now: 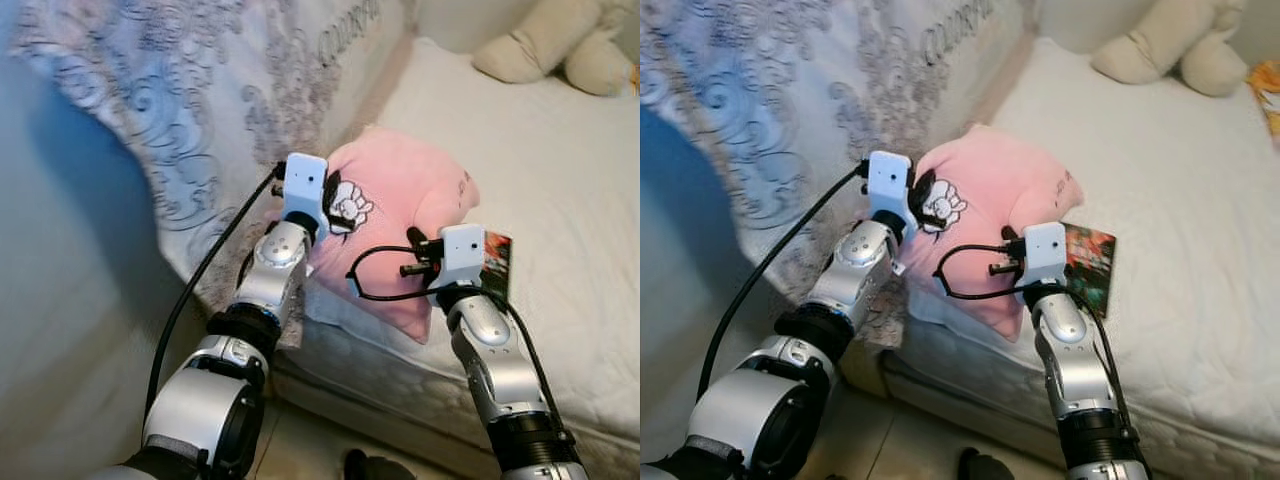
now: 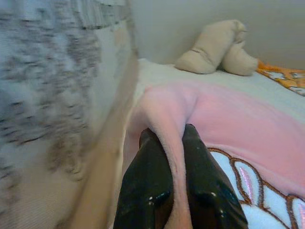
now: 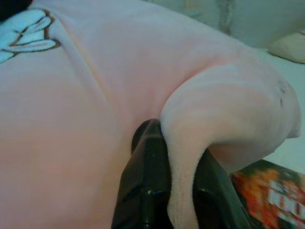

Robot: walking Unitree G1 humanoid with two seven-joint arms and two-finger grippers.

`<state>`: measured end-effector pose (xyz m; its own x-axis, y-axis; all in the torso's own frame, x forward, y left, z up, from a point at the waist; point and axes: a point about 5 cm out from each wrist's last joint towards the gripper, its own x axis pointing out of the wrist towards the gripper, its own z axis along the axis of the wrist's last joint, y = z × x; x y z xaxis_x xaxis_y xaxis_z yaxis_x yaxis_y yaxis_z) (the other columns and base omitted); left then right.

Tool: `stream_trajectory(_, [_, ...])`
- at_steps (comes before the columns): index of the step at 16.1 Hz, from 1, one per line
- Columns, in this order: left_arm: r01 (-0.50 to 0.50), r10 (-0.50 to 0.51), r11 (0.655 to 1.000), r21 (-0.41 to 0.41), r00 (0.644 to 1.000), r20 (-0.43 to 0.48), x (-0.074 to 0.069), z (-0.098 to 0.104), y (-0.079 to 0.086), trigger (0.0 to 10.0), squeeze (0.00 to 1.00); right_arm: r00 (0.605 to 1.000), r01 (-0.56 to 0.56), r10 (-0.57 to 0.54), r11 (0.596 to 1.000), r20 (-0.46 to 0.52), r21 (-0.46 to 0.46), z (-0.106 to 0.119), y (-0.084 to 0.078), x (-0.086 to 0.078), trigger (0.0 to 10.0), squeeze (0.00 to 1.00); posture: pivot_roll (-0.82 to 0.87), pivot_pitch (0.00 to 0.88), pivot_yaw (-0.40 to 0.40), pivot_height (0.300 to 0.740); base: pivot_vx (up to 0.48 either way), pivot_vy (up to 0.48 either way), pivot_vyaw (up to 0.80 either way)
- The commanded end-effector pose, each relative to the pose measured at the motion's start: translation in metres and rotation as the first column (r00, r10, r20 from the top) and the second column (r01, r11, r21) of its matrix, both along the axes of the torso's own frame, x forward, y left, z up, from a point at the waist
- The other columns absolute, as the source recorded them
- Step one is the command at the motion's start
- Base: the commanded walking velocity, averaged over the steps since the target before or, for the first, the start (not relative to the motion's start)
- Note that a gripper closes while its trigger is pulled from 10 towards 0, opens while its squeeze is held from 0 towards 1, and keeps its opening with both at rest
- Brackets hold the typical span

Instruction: Clean up the room

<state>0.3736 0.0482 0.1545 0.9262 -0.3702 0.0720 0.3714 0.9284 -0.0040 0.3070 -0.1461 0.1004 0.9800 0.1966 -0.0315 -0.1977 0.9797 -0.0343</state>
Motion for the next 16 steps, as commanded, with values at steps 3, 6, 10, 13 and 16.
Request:
stream_trajectory(3, [0.028,-0.028,1.0,-0.009,0.997,0.071,-0.002,0.013,-0.009,10.0,0.0,1.0,0.009,-0.009,1.0,0.029,-0.007,0.009,-0.003,0.002,10.0,0.0,-0.02,0.0,-0.034,0.726,0.0,0.0,-0.72])
stream_trajectory(6, [0.042,-0.041,0.999,-0.022,0.997,0.063,-0.004,0.012,-0.011,10.0,0.0,0.999,0.021,-0.021,1.0,0.025,0.001,0.007,-0.003,-0.001,10.0,0.0,-0.02,0.0,-0.032,0.726,0.0,-0.16,-0.72])
stream_trajectory(10, [0.062,-0.062,0.998,-0.008,0.996,0.067,-0.005,0.013,-0.018,10.0,0.0,0.999,0.026,-0.026,1.0,0.029,0.004,0.008,-0.004,-0.002,10.0,0.0,-0.03,0.0,-0.028,0.726,0.0,-0.469,-0.73])
stream_trajectory(13, [0.045,-0.042,0.998,-0.042,0.997,0.068,-0.003,0.017,-0.017,10.0,0.0,0.998,0.012,-0.013,1.0,0.063,0.009,0.014,-0.001,-0.002,10.0,0.0,-0.03,0.0,-0.026,0.726,0.203,-0.275,-0.25])
stream_trajectory(16, [0.032,-0.029,0.999,-0.036,0.997,0.071,-0.001,0.019,-0.013,10.0,0.0,0.997,0.012,-0.012,1.0,0.075,0.008,0.017,-0.001,0.001,10.0,0.0,-0.03,0.0,-0.028,0.726,0.0,0.0,0.0])
